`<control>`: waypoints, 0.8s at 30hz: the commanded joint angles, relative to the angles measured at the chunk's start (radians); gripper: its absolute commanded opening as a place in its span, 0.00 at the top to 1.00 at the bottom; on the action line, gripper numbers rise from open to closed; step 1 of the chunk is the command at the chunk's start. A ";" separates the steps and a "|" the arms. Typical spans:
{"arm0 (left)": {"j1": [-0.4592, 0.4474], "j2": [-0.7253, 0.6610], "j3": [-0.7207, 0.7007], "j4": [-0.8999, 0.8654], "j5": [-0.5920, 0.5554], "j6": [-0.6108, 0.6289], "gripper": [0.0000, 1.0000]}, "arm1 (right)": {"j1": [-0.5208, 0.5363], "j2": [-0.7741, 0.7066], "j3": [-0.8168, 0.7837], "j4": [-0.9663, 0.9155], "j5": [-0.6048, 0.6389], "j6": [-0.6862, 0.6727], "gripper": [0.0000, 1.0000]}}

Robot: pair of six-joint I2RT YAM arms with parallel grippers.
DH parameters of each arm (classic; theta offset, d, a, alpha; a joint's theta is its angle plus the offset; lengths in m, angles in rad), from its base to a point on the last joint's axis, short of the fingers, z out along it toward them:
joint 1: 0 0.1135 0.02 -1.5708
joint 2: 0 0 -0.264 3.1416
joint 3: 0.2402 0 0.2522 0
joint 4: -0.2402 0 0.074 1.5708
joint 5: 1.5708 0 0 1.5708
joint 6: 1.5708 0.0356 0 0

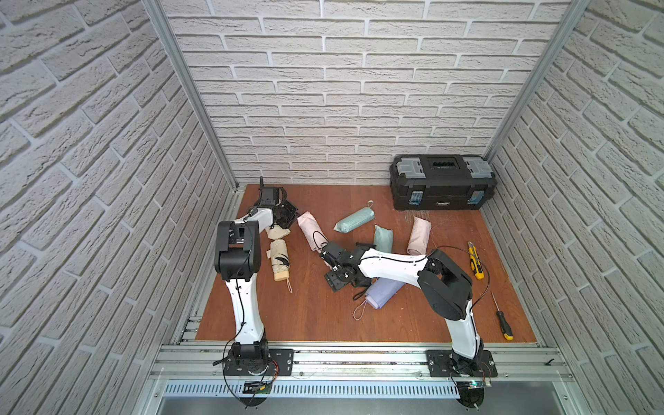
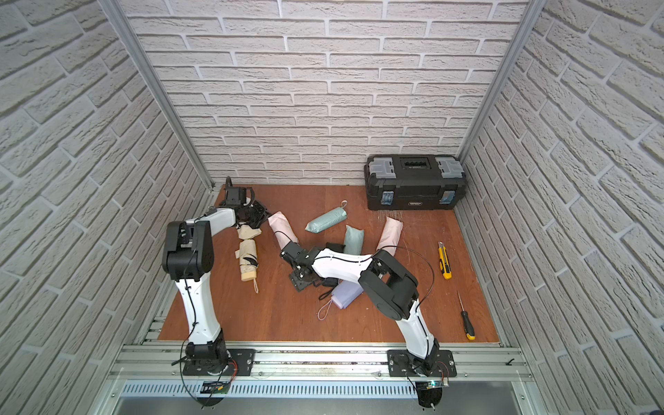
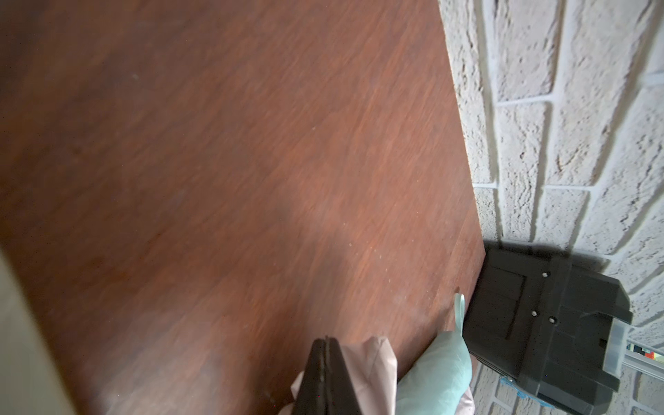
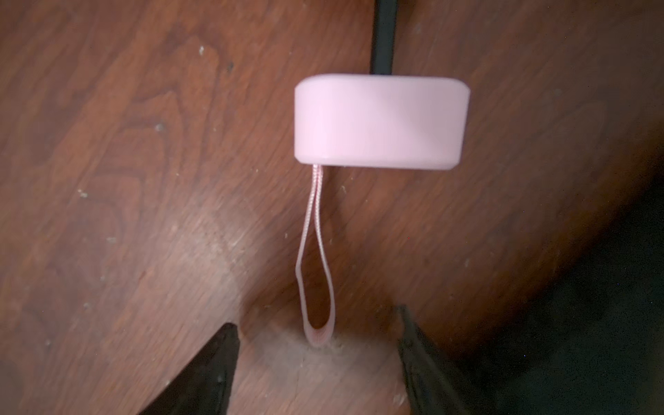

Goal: Take umbrellas out of sleeves
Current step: Take out the umbrella from the umbrella sleeve.

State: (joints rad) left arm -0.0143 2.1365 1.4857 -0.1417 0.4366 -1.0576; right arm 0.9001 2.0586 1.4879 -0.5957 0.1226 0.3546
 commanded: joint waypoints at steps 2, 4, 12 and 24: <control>-0.009 0.012 -0.002 0.046 0.021 0.012 1.00 | -0.082 -0.037 0.106 -0.002 -0.075 -0.076 0.26; -0.013 0.011 -0.008 0.053 0.024 0.011 1.00 | -0.113 0.009 0.178 -0.018 -0.122 -0.106 0.27; -0.019 0.013 -0.022 0.065 0.037 0.010 1.00 | -0.138 0.200 0.449 -0.125 -0.243 -0.197 0.28; -0.019 0.018 -0.034 0.083 0.045 0.007 1.00 | -0.135 0.303 0.580 -0.185 -0.177 -0.194 0.28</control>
State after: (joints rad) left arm -0.0284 2.1372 1.4734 -0.0998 0.4656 -1.0508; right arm 0.7624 2.3714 2.0304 -0.7620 -0.0864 0.1684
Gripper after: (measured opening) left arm 0.048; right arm 0.723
